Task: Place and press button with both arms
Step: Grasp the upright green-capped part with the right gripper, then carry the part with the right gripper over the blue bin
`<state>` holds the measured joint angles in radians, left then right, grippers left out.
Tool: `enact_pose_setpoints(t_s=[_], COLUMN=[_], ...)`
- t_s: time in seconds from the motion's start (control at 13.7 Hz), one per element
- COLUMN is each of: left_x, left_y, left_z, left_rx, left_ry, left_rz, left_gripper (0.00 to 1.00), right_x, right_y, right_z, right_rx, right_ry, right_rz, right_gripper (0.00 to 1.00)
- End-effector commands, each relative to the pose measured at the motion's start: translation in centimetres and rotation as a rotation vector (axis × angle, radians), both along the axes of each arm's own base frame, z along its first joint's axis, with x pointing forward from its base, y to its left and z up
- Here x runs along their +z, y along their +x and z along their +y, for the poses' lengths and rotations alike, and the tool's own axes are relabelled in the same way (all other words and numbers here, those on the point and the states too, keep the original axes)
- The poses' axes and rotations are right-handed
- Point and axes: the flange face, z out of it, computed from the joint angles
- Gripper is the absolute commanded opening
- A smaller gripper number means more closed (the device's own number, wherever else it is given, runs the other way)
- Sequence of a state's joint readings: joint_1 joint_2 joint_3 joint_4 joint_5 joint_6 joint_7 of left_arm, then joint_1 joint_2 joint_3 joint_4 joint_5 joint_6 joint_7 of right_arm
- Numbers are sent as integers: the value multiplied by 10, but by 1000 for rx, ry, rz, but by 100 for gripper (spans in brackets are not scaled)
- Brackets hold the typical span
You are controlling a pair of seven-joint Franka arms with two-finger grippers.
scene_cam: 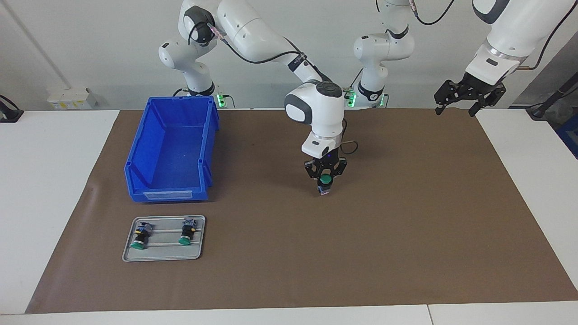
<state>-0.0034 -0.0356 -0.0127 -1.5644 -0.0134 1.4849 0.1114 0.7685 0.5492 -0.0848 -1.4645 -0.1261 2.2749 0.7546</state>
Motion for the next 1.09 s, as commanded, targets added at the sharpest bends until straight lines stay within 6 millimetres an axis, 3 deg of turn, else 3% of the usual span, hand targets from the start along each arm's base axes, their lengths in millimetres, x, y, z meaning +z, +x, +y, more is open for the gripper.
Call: enact_pose_setpoints(t_s=[0.0, 0.29, 0.44, 0.58, 0.8, 0.95, 1.02], left_x=[1, 1, 0, 1, 1, 0, 1], left_y=[-6, -6, -6, -6, -6, -6, -6], left_z=[3, 2, 3, 3, 2, 3, 3], left_rx=[6, 5, 6, 6, 5, 6, 6], left_ry=[-3, -2, -3, -3, -2, -3, -3], left_rz=[5, 5, 7, 5, 5, 7, 4], left_gripper=[100, 100, 100, 100, 100, 100, 100], right_x=[77, 134, 144, 140, 114, 98, 92], right_y=[21, 47, 41, 29, 5, -12, -18], right_z=[-75, -215, -286, -349, -409, -434, -436], right_rx=[-26, -55, -33, -10, 59, 51, 54], right_ry=[-11, -64, -98, -90, -122, -121, -120], right_rz=[-19, 16, 47, 104, 175, 205, 219], right_gripper=[0, 0, 0, 0, 0, 0, 0])
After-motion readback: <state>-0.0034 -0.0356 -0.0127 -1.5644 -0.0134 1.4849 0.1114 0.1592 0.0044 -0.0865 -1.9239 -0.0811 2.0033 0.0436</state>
